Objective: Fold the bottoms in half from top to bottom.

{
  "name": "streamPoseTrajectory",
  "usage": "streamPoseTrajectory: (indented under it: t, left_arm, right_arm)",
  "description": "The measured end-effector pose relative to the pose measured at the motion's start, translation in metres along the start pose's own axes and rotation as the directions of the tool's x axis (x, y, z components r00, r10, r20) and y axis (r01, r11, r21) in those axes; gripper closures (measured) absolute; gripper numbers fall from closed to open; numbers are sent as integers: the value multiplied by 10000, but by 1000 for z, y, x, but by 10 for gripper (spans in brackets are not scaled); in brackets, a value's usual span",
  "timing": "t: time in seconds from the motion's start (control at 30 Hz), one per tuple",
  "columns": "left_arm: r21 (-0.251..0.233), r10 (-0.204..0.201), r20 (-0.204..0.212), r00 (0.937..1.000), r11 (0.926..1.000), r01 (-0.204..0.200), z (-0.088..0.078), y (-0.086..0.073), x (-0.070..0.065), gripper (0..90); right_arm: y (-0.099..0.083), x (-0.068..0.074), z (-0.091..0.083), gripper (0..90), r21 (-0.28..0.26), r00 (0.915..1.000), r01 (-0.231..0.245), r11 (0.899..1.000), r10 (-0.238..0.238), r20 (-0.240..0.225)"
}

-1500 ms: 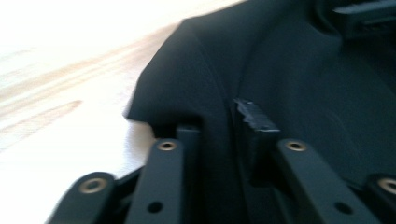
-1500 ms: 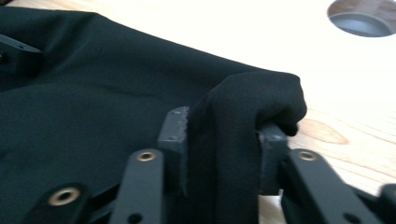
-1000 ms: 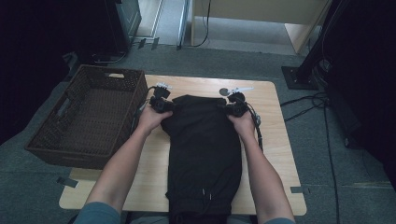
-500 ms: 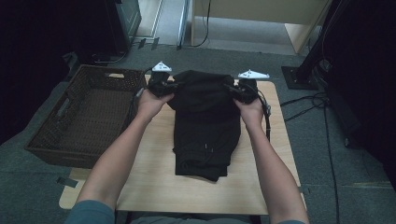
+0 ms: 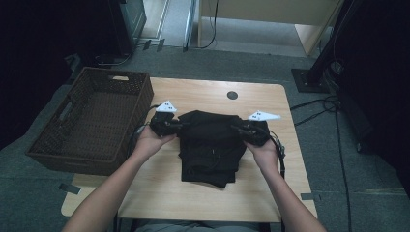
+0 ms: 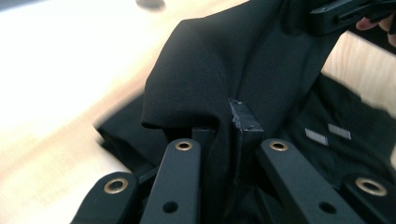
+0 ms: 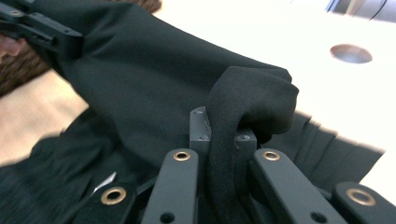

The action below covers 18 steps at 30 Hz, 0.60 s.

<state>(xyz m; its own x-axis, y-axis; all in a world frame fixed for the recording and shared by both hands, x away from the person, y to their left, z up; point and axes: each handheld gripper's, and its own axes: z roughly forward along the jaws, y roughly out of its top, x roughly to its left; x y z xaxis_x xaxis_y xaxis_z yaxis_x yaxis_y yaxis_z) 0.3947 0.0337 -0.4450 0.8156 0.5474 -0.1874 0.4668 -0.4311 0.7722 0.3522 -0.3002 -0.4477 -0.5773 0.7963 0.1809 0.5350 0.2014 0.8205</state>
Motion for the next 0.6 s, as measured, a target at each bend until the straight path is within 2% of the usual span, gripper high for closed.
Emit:
streamPoseTrajectory:
  t: [0.07, 0.17, 0.23, 0.3, 0.33, 0.47, 0.6]
  left_arm:
    - [83, -156, 114, 9998, 9998, 155, 2, -10, -2, 826]
    - [451, -422, 337, 9985, 9982, 406, 10, -23, -6, 825]
    - [689, -499, 370, 9981, 9965, 473, 16, -31, -8, 825]
    - [1026, -510, 400, 9979, 9936, 466, 23, -37, -10, 825]
    - [1189, -504, 398, 9979, 9919, 453, 25, -40, -10, 824]
    - [1272, -649, 243, 9976, 9900, 613, 34, -44, -6, 823]
    - [1391, -546, -221, 9983, 9886, 571, 40, -40, 4, 819]
  right_arm:
    - [-14, 5, 1, 838, 268, 10000, -22, 9996, 24, -87]
    - [-35, 7, 6, 834, 654, 9998, -124, 9978, 132, -124]
    - [-45, 7, 10, 833, 925, 9993, -333, 9952, 346, -121]
    - [-52, 7, 13, 830, 1175, 9996, -267, 9927, 272, -25]
    - [-55, 6, 15, 830, 1221, 9996, -254, 9922, 263, -60]
    - [-61, 1, 22, 836, 1329, 9979, -607, 9893, 631, -140]
    - [-59, -1, 32, 843, 1010, 9988, -494, 9937, 497, -3]
